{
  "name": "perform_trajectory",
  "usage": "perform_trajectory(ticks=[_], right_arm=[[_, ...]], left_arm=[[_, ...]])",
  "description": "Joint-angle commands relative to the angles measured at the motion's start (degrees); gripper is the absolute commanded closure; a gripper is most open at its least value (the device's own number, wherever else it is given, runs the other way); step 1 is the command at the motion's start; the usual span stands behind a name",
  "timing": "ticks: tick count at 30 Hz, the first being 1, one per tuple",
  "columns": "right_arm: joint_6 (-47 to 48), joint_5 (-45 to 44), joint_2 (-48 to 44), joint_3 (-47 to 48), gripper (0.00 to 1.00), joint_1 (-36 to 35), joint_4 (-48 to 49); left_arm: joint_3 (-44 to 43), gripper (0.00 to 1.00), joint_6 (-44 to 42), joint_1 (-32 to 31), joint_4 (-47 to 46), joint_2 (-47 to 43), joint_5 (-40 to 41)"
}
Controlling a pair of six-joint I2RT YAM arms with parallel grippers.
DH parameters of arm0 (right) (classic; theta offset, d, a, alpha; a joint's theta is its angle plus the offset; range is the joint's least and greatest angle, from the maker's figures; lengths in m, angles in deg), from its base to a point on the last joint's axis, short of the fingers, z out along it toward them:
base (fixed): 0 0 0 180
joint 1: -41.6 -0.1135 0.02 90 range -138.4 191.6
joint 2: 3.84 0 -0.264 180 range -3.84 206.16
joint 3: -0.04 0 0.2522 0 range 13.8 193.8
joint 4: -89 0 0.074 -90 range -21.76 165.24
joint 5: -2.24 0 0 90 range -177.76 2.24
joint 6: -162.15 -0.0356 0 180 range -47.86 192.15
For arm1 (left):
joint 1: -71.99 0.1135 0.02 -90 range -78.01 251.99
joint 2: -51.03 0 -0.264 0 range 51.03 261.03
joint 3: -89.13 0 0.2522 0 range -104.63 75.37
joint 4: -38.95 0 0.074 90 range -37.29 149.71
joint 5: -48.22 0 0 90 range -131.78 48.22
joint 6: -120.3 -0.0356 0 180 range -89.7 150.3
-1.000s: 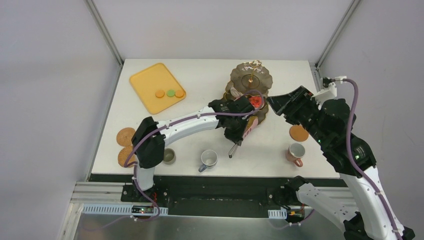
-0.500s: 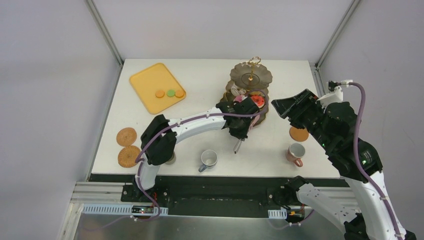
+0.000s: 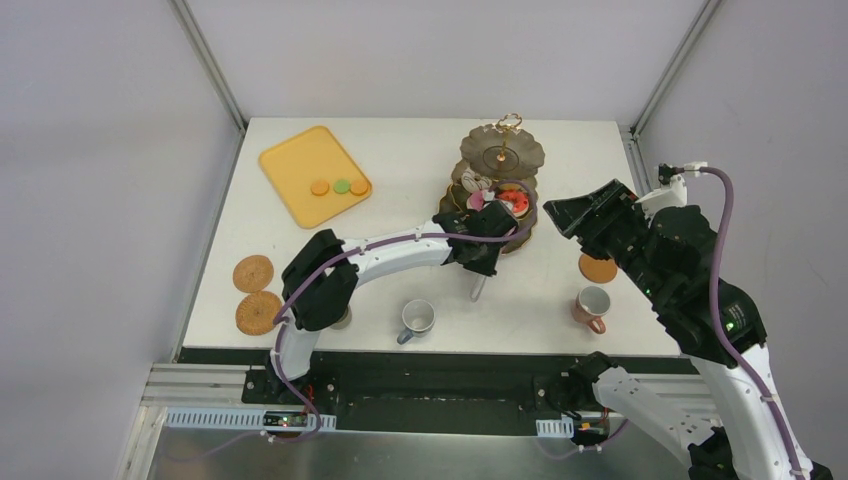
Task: Serve the afternoon tea
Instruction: Place the desert on the desert table.
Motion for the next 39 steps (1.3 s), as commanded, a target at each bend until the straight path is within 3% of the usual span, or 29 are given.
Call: perform_trajectory(ticks=[1,10,39], right_arm=[[-1.02,0.42,-0.09,-0.33,0.34,0.12,0.86],[-1.23,0.46,-0.22,-0.51,0.34,0.13,1.01],[-1.79,2.09,-0.6,-2.29,0.34,0.12,2.28]], left_arm=[[-0.28,0.82,-2.26,-0.61,-3.56,0.04,2.56],[-1.23,0.7,-3.23,-0.61,-3.06,0.95,2.36],[0.84,0.64,-5.22,-0.87,-4.46,-3.95,3.94]])
